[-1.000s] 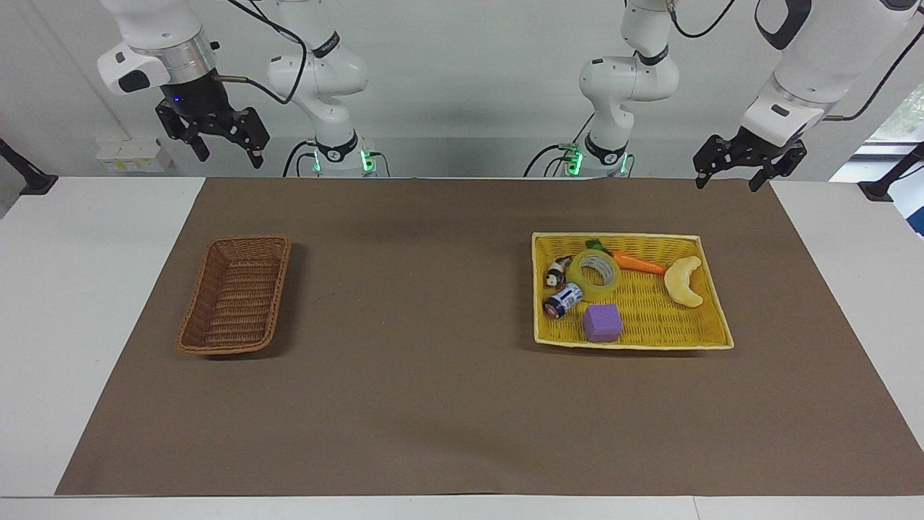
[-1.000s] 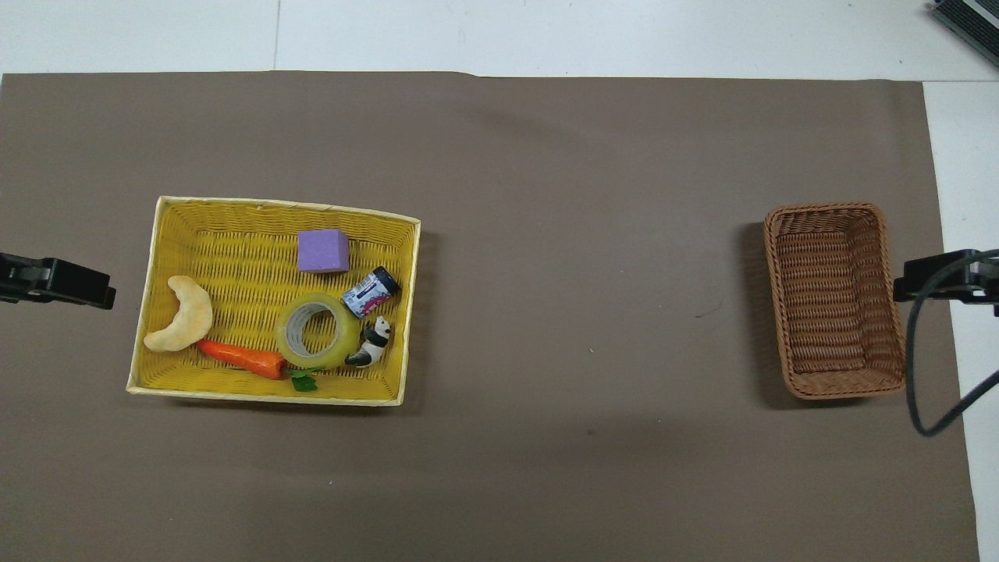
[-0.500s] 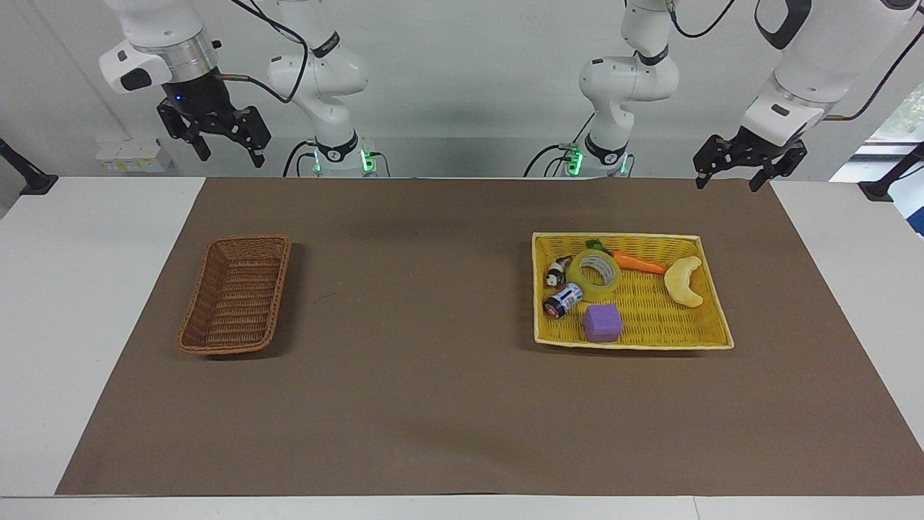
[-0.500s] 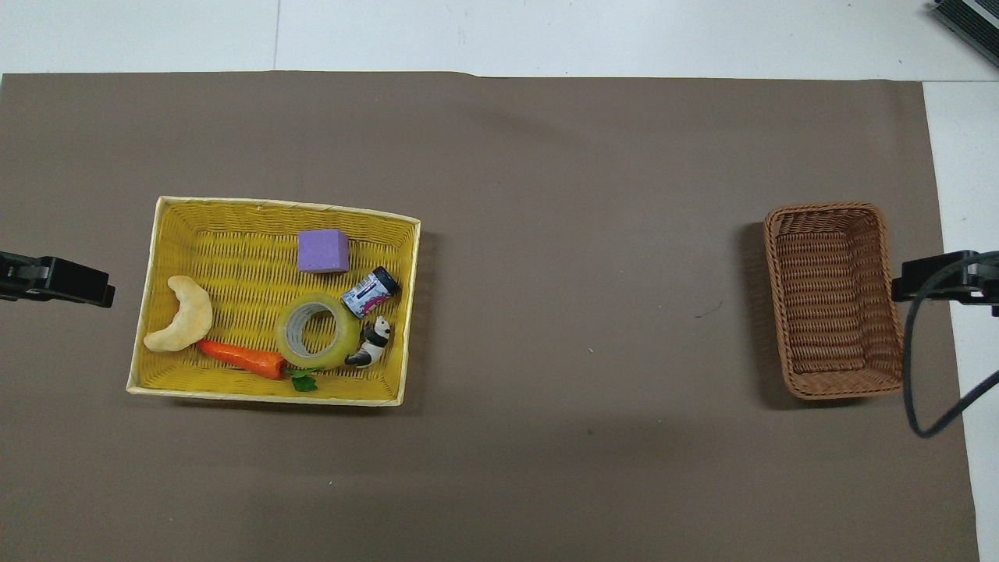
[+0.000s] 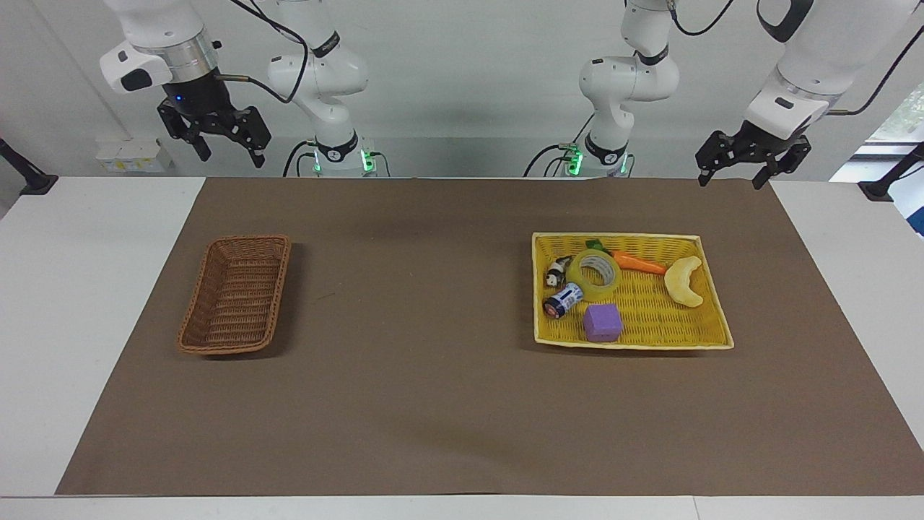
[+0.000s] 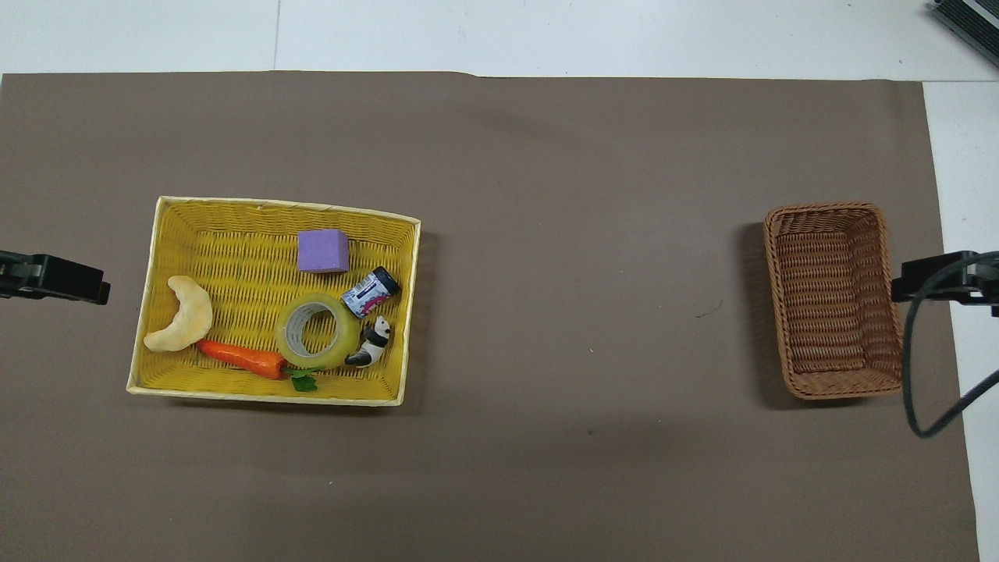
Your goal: Move tape to another basket
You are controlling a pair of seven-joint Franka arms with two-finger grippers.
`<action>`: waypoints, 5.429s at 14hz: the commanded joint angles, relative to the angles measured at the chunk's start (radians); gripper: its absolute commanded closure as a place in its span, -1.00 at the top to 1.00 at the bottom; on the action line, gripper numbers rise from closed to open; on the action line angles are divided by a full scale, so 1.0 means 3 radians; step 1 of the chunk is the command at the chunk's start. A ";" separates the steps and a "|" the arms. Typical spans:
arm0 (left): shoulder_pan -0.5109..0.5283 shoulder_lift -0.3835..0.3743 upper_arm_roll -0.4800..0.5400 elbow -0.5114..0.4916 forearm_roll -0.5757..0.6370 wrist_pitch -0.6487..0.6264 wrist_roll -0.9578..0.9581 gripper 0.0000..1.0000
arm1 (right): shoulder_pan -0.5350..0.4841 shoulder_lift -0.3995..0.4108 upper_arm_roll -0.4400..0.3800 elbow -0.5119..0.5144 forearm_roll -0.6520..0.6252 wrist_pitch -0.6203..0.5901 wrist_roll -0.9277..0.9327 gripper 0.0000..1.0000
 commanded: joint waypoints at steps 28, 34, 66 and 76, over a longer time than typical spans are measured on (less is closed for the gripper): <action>-0.0185 -0.0016 -0.0101 -0.0630 0.0012 0.0618 0.0170 1.00 | -0.0015 -0.0091 0.0013 -0.0117 0.0044 0.0071 -0.0022 1.00; -0.0343 0.0005 -0.0101 -0.1408 0.0012 0.1537 -0.0385 1.00 | -0.0015 -0.0091 0.0013 -0.0117 0.0044 0.0071 -0.0022 1.00; -0.0538 0.0496 -0.0091 -0.1922 0.0012 0.2268 -0.1348 -1.00 | -0.0015 -0.0096 0.0013 -0.0122 0.0044 0.0066 -0.0027 1.00; -0.0379 0.0419 -0.0055 -0.0832 0.0012 0.1382 -0.1145 -1.00 | 0.0025 -0.0081 0.0023 -0.0168 0.0376 0.0101 -0.0037 1.00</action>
